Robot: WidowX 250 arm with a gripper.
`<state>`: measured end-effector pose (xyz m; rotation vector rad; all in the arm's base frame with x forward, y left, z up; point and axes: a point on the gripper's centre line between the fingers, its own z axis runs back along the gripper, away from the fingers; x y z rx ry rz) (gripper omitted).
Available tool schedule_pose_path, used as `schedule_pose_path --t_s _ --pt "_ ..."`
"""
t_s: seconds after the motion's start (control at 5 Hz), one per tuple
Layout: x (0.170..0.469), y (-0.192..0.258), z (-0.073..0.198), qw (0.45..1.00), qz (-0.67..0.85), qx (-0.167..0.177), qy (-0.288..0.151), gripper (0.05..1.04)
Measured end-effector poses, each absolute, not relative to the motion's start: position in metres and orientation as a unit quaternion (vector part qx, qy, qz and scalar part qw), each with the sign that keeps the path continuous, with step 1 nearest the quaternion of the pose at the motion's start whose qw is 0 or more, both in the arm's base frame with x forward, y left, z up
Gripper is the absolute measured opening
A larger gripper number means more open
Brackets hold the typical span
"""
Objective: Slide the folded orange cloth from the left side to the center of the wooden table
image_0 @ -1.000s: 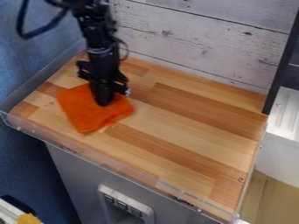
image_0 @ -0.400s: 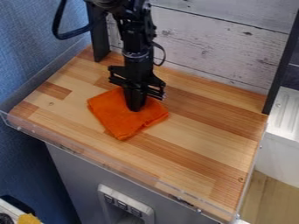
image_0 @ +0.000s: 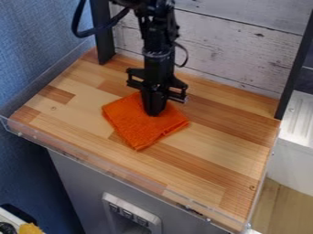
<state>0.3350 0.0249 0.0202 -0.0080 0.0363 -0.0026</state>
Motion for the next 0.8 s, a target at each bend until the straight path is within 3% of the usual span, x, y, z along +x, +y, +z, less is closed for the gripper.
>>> schedule_pose_path --t_s 0.4,0.6,0.8 --pt "0.358 0.003 0.056 1.0 -0.007 -0.001 0.017 0.798" --pt "0.364 -0.009 0.069 1.0 -0.006 0.001 0.016 0.999" --pt "0.367 -0.026 0.081 1.0 -0.006 0.003 0.016 1.001"
